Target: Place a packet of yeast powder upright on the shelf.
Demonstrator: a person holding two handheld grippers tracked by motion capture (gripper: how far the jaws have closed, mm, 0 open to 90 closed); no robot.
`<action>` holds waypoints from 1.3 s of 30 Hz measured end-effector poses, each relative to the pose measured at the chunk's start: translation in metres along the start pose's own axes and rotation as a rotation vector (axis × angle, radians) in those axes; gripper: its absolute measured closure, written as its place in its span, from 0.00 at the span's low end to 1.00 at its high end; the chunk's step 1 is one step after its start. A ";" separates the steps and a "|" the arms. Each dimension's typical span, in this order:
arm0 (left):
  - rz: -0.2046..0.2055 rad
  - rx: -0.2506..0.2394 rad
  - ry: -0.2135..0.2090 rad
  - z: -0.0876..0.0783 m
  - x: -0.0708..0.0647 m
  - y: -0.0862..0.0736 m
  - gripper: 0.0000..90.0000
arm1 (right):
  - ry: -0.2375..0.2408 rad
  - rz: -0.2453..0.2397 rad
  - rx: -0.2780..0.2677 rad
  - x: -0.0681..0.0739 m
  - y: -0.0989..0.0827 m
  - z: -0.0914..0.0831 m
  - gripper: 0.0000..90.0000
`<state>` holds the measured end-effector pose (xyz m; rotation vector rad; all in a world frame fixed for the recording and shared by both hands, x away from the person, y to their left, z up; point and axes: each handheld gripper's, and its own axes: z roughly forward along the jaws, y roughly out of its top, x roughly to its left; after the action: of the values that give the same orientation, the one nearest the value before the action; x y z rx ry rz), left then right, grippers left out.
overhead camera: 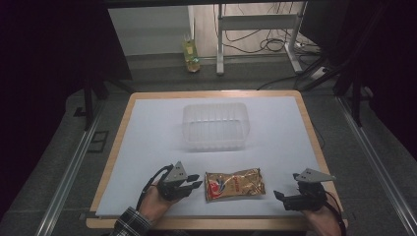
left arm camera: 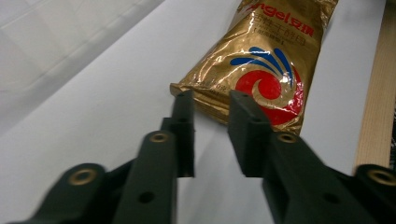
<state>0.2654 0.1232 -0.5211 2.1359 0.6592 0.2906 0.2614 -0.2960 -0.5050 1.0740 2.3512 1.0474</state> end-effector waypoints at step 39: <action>0.120 0.014 -0.064 0.043 -0.019 0.018 1.00 | 0.010 0.007 0.012 0.000 0.000 0.002 0.06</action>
<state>0.2740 0.0754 -0.5321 2.1932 0.4988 0.2823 0.2623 -0.2952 -0.5060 1.0841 2.3659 1.0453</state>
